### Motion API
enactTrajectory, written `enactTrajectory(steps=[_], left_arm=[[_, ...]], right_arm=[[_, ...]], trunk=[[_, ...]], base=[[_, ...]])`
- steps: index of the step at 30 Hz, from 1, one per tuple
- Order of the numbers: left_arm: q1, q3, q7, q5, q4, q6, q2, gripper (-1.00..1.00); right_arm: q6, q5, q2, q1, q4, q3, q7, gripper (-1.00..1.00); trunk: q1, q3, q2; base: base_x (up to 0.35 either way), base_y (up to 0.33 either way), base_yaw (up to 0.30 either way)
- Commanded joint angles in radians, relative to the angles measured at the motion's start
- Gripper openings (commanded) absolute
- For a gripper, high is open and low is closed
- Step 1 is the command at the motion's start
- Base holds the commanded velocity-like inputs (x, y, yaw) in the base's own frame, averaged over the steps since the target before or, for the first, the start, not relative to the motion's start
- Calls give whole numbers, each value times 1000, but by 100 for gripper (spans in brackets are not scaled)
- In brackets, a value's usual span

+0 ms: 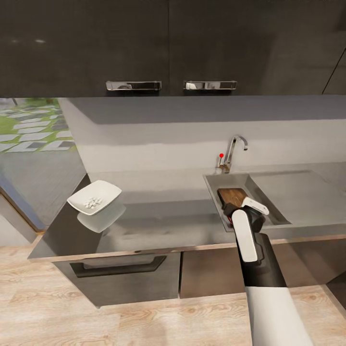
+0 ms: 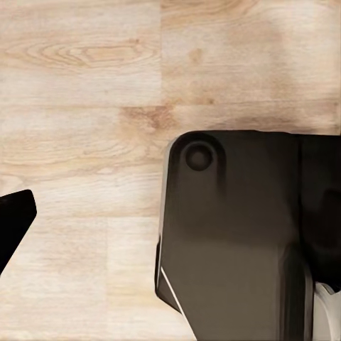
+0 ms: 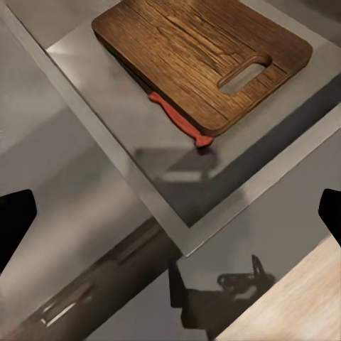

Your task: In the kitchen, take the Vidalia onion out of the sink, dice it on the chopping board with the paring knife, put the diced onion into the bowl on the countertop, then place both the paring knife and the chopping board into the sink.

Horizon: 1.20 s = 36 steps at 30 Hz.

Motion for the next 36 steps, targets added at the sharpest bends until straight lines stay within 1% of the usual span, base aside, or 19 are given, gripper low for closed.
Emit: enactTrajectory(steps=[1, 3, 4, 6, 9, 12, 19, 21, 23, 24, 25, 27, 28, 29, 30, 31, 32, 34, 36], left_arm=[[0, -9, 3, 10, -2, -2, 0, 100], [0, -9, 3, 11, -1, -5, 0, 100], [0, -9, 3, 11, 0, -6, 0, 100], [1, -10, 3, 11, 1, -6, 2, 100], [0, -10, 3, 11, 2, -6, 2, 100], [1, -10, 3, 11, 2, -6, 1, 100], [0, -9, 3, 11, 2, -6, 1, 100], [0, -9, 3, 12, 2, -6, 1, 100], [0, -8, 3, 12, 2, -6, 1, 100], [0, -8, 3, 12, 2, -5, 2, 100], [0, -8, 3, 12, 2, -5, 3, 100], [0, -7, 3, 12, 2, -5, 3, 100], [0, -7, 3, 12, 2, -5, 3, 100], [1, -6, 3, 12, 2, -5, 3, 100], [0, -6, 3, 12, 2, -5, 3, 100], [0, -6, 3, 12, 2, -5, 3, 100], [0, -6, 3, 11, 1, -5, 4, 100], [0, -6, 4, 11, -2, -6, 5, 100], [1, -6, 5, 10, -2, -5, 5, 100]], right_arm=[[3, -9, 1, 2, -1, 0, -8, 100], [2, -9, 1, 13, -1, 6, 0, 100], [1, -9, 1, 21, -1, 31, 28, 100], [-2, 0, 1, 35, -1, 66, 68, 100], [-14, 23, 1, 44, -1, 107, 91, 100], [-24, 30, 1, 46, -1, 120, 96, 100], [-32, 33, 1, 67, -1, 126, 111, 100], [-42, 36, 1, 91, -2, 126, 132, 100], [-67, 55, 1, 117, -2, 132, 145, 100], [-100, 88, -1, 145, -3, 154, 157, 100], [-131, 117, -11, 165, -2, 178, 167, 100], [-212, 181, -34, 215, -2, 247, 181, 100], [-233, 194, -39, 228, -2, 265, 183, 100], [-271, 214, -49, 252, -1, 298, 185, 100], [-303, 227, -61, 277, 0, 327, 187, 100], [-317, 232, -68, 290, 1, 340, 187, 100], [-340, 238, -83, 318, 5, 366, 189, 100], [-388, 244, -119, 377, 18, 421, 194, 100], [-464, 247, -160, 428, 85, 491, 205, 100]], trunk=[[0, -1, -1], [0, -1, -1], [0, -1, -1], [0, -1, -1], [0, -1, -1], [0, -1, -1], [0, -1, -1], [0, -1, -1], [0, -1, -1], [0, -1, -1], [0, -1, -1], [0, -1, -1], [0, -1, -1], [0, -1, -1], [0, -1, -1], [0, -1, -1], [0, -1, -1], [0, -1, -1], [0, -1, -1]], base=[[0, 0, 0], [0, 0, 0], [-133, 0, 0], [-235, 0, 0], [-306, 0, 0], [-326, 0, 0], [-331, 0, 0], [-332, 0, 0], [-332, 0, 0], [-332, 0, 0], [-332, 0, 0], [-328, 0, 0], [-314, 0, 0], [-267, 0, 0], [-188, 0, 0], [-150, 0, 0], [-96, 0, 0], [-51, 0, 0], [-21, 0, 0]])
